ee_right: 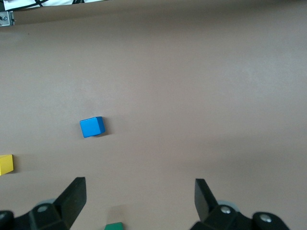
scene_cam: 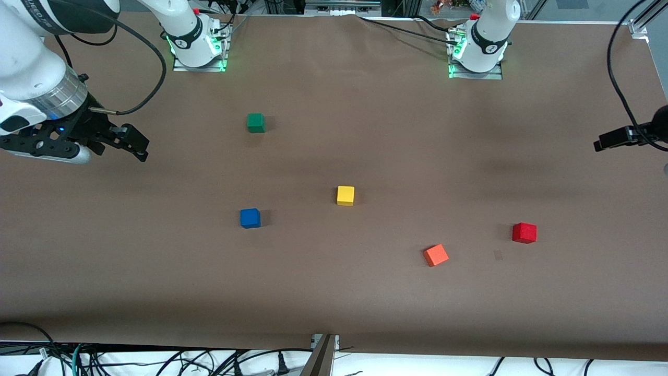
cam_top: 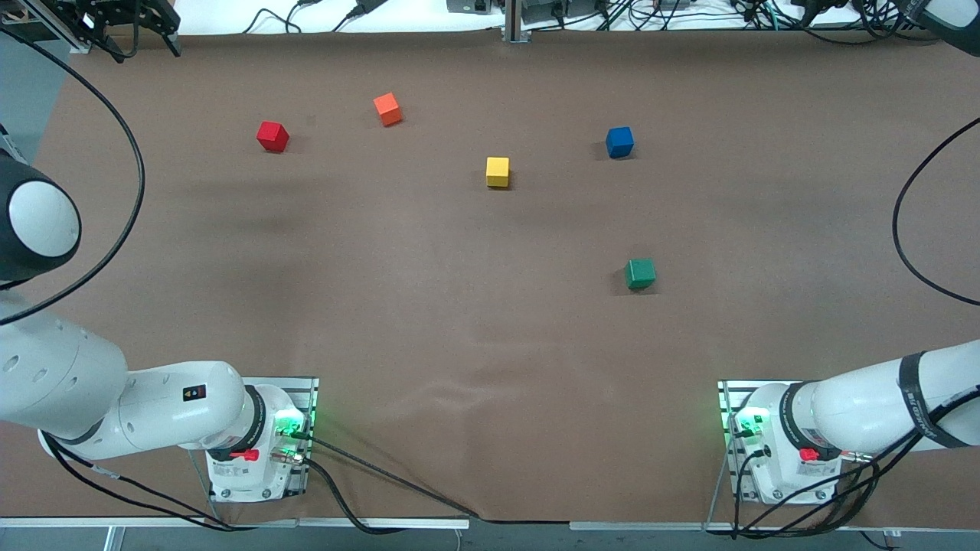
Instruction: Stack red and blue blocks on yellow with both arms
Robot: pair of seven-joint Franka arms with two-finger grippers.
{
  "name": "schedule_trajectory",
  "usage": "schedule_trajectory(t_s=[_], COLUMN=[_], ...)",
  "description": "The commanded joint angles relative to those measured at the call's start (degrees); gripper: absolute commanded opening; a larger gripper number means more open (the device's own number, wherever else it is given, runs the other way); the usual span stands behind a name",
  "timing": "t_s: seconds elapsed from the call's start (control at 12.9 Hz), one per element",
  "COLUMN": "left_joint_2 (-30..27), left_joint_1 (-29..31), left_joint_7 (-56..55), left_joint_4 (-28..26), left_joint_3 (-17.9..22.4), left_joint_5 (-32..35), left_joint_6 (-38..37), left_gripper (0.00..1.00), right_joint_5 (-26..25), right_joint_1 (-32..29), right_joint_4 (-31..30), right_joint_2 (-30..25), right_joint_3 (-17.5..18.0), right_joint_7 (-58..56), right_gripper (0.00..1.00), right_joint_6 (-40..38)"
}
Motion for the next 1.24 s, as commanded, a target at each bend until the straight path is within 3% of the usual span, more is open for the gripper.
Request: schedule_trajectory(t_s=[0.0,0.46,0.62,1.16], left_joint_2=[5.0,16.6,19.9,26.7], left_joint_1=[1.3,-1.1,-1.2,-1.1], left_joint_7=[3.9,9.5,9.7,12.7], left_joint_4=[2.5,1.4,0.3,-11.0], left_joint_3=[-0.4,-1.2,-1.3,-1.2], left_joint_5=[0.8,0.9,0.9,1.7], left_joint_6=[3.9,17.2,22.7,48.5], left_gripper=[1.00,1.00,1.00,1.00], right_joint_5=[-0.7,-0.7,-0.3,-0.3], right_joint_1=[-0.3,0.9,0.9,2.0], right_joint_4=[0.7,0.6,0.6,1.1], right_joint_2=[0.3,0.3,0.3,0.7], right_joint_3=[0.2,0.3,0.3,0.4], right_joint_7=[0.2,-4.0,-3.9,-4.1], right_gripper=[1.00,1.00,1.00,1.00], right_joint_6=[0.0,-1.0,-5.0,-5.6])
